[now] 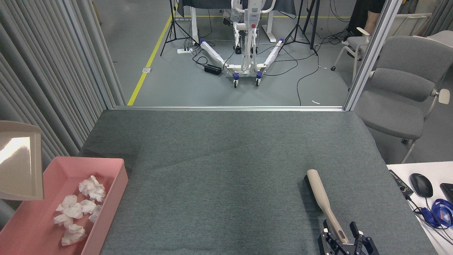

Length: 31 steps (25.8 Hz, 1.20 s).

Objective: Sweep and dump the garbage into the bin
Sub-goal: 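Bring the empty dustpan back and lower it onto the table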

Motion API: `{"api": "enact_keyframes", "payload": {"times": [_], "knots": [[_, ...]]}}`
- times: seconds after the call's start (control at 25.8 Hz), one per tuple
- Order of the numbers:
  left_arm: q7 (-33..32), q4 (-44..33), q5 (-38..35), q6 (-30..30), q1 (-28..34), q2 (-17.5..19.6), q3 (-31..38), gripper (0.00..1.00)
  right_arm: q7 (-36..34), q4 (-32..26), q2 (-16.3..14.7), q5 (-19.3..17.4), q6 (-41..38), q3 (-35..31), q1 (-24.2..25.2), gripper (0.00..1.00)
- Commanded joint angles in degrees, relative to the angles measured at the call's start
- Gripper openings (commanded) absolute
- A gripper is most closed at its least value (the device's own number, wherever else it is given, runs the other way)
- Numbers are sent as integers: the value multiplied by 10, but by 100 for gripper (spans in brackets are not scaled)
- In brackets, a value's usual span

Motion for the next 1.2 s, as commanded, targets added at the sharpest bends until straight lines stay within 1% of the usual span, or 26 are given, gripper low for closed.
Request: {"api": "enact_keyframes", "payload": {"times": [0.0,0.12,0.19,0.27,0.39,0.43,0.46,0.58,0.7,0.77,0.85,0.89,0.97,1.01,1.08,1.16], "knots": [[-6,-9,52,-11,-3,13,1,0,0,-2,-1,0,1,-1,1,84],[-9,-37,130,-47,2,11,-2,0,0,-5,0,0,2,-2,2,84],[-8,-53,188,-67,2,-2,-14,0,0,-7,0,0,2,-2,2,84],[-7,-86,212,-78,-2,-36,-46,0,0,-11,0,0,3,-2,2,84],[0,-141,212,-71,-27,-90,-94,0,-1,-18,0,1,3,-3,2,84],[1,-154,212,-65,-35,-114,-114,0,-1,-21,0,1,3,-3,2,84],[2,-163,212,-55,-42,-135,-132,0,0,-25,0,1,4,-4,3,84],[18,-176,211,-47,-45,-179,-164,0,0,-40,5,1,4,-4,4,85],[24,-176,205,-43,-44,-242,-183,0,1,-53,13,1,8,-4,6,85],[26,-177,191,-24,-54,-279,-215,0,3,-60,13,1,19,-4,8,87],[30,-177,151,12,-68,-305,-242,0,4,-71,13,1,25,-4,11,89],[34,-174,116,27,-70,-322,-254,0,4,-78,13,1,25,-4,13,89],[34,-162,56,47,-75,-364,-269,0,5,-90,13,0,25,-5,15,96],[35,-154,50,48,-78,-380,-280,0,6,-96,13,0,25,-5,15,97],[38,-140,48,45,-82,-390,-307,0,7,-100,13,0,23,-5,17,98],[44,-122,45,39,-79,-391,-313,0,7,-101,13,0,22,-5,17,98]]}}
